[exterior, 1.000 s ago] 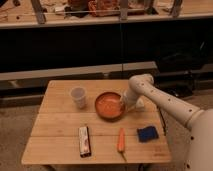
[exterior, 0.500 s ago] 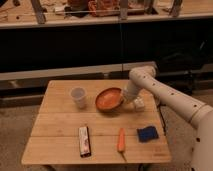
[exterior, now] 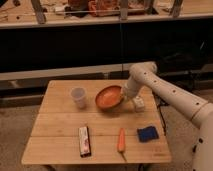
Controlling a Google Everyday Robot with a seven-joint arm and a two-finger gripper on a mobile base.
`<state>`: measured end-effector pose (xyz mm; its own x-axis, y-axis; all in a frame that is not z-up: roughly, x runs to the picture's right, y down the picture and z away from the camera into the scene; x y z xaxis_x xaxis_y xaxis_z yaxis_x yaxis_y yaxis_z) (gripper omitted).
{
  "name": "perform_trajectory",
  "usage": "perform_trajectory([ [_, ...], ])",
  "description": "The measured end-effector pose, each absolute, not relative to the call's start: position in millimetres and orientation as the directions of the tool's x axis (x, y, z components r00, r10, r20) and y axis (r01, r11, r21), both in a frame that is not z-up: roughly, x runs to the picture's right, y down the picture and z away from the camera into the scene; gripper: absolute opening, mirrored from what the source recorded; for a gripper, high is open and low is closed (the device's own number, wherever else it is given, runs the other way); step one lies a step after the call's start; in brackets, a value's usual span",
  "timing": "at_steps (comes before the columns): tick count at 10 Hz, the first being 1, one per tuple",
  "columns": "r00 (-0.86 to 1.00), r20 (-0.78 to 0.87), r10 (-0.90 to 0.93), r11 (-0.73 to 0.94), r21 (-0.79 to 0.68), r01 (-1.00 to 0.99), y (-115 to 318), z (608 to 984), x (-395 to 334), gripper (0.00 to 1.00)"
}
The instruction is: Pick up the ceramic bowl
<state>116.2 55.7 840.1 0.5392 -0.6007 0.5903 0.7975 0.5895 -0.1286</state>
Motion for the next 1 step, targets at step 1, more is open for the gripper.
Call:
perform_trajectory([
  [1, 0.537, 0.590, -0.603, 0.588, -0.126, 0.799, 53.2, 837.2, 116.9, 0.03],
])
